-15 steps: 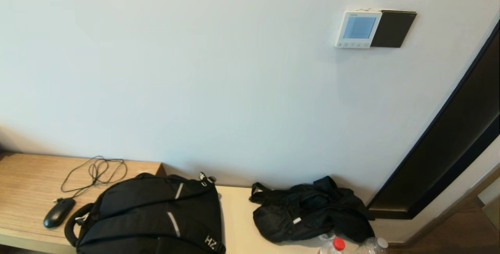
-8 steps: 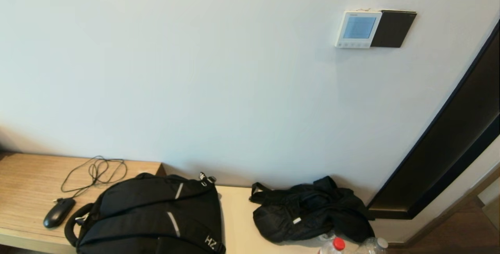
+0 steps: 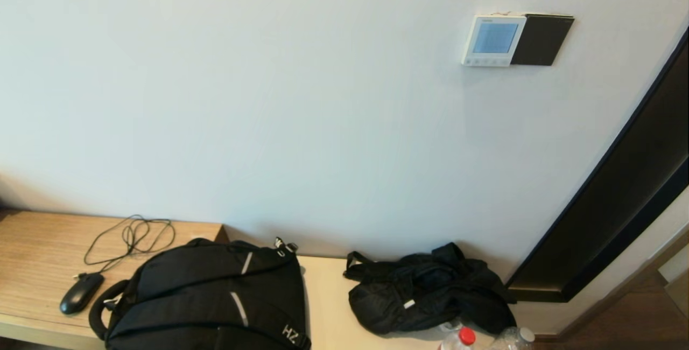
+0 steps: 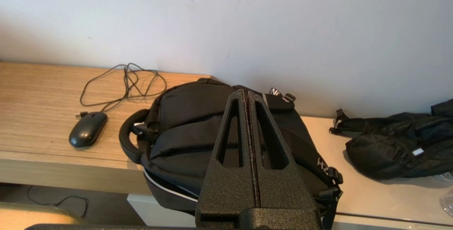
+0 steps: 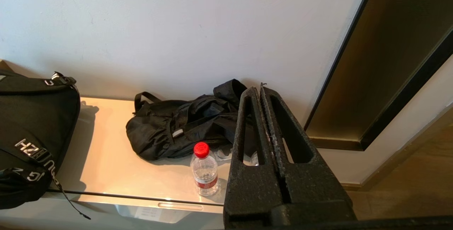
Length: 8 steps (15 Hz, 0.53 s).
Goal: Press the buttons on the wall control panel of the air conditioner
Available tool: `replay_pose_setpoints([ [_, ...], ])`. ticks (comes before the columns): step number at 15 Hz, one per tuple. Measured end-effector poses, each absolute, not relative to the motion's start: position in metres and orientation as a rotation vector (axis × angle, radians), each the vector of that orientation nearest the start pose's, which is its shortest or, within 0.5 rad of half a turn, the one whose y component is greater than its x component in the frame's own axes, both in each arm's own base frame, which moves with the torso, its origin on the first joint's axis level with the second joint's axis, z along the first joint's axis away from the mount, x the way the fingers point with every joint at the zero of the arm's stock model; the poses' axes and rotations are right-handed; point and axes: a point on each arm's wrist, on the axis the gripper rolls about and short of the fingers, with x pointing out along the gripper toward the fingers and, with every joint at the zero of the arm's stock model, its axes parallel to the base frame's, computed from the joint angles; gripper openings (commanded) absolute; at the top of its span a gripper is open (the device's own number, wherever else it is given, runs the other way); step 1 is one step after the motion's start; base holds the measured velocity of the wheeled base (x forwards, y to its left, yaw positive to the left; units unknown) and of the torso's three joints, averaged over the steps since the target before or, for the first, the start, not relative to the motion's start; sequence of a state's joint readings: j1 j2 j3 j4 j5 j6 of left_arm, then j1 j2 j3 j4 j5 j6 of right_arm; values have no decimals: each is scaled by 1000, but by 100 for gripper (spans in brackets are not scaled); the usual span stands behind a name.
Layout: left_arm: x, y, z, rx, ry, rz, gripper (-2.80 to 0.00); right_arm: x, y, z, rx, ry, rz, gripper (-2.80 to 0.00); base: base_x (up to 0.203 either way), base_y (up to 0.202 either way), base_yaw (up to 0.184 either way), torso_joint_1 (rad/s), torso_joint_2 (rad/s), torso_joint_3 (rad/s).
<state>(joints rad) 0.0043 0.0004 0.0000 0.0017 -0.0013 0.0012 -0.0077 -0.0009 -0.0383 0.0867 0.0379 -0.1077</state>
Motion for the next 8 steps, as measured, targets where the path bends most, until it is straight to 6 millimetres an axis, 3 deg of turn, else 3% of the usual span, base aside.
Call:
replay_pose_setpoints([
  [8,-23,0,75,1,2,3,-280,-26,1,77,-107,46,33,-280,0,0,0,0,0,0],
])
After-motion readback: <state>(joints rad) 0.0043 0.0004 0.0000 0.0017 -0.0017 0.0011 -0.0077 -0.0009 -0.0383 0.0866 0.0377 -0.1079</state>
